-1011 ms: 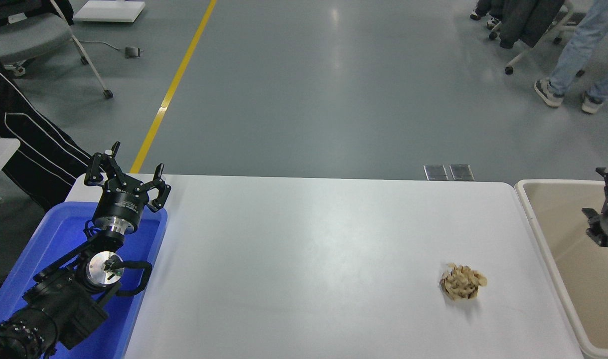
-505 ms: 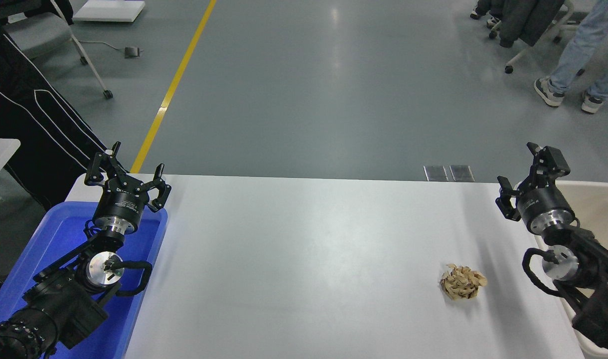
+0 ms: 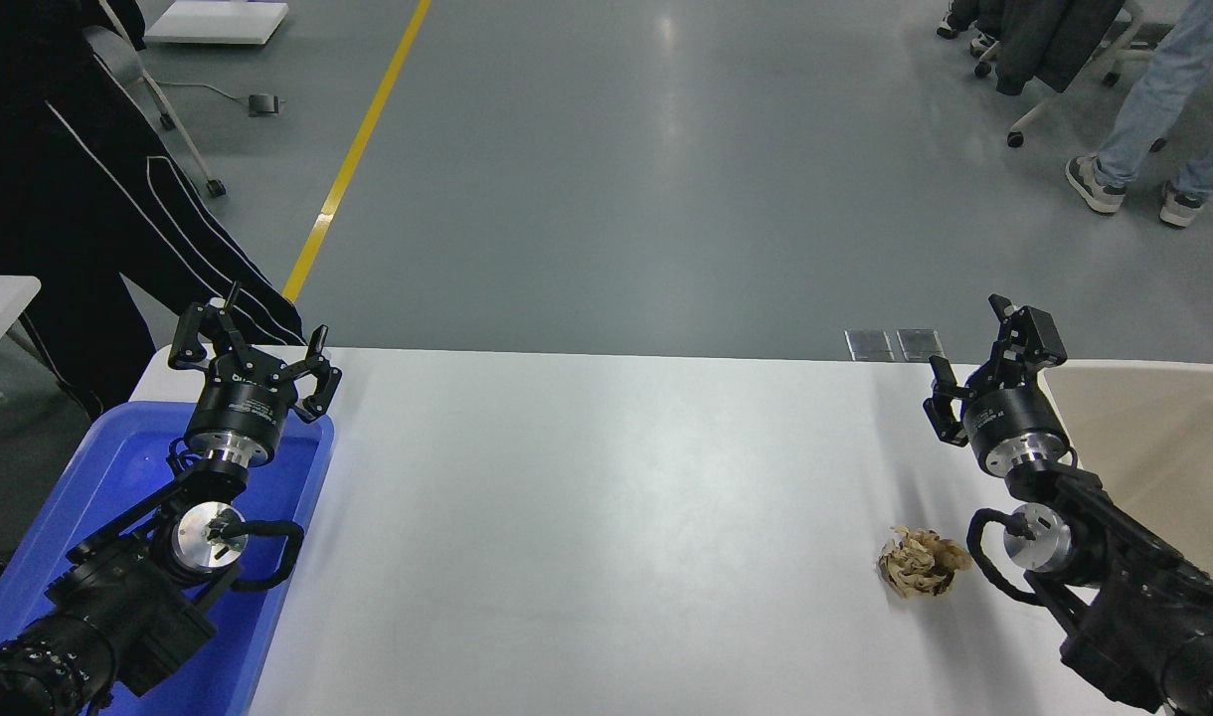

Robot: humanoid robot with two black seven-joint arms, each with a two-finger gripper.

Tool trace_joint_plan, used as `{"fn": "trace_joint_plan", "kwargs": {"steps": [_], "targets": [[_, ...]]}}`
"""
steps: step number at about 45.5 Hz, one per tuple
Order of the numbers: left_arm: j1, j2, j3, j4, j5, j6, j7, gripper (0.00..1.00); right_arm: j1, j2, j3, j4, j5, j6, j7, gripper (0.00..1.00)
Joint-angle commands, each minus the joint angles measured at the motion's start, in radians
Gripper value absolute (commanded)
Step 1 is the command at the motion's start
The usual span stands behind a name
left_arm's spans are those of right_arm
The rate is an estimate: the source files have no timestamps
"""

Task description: Dispose of the paper cup in the dustbin

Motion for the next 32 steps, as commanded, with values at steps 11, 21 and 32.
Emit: {"fn": "trace_joint_plan", "kwargs": {"steps": [11, 21, 32], "targets": [[-0.001, 0.0, 0.0, 0.0, 0.0, 0.0, 0.0, 1.0, 0.007, 0.01, 0.012, -0.006, 0.015, 0.003, 0.004, 1.0], [-0.001, 0.0, 0.0, 0.0, 0.0, 0.0, 0.0, 1.0, 0.005, 0.013, 0.001, -0.006, 0.102, 0.003, 0.004, 1.0], [-0.001, 0.0, 0.0, -0.001, 0.0, 0.0, 0.0, 1.0, 0.01, 0.009, 0.0, -0.007, 0.102, 0.002, 0.006, 1.0]]}}
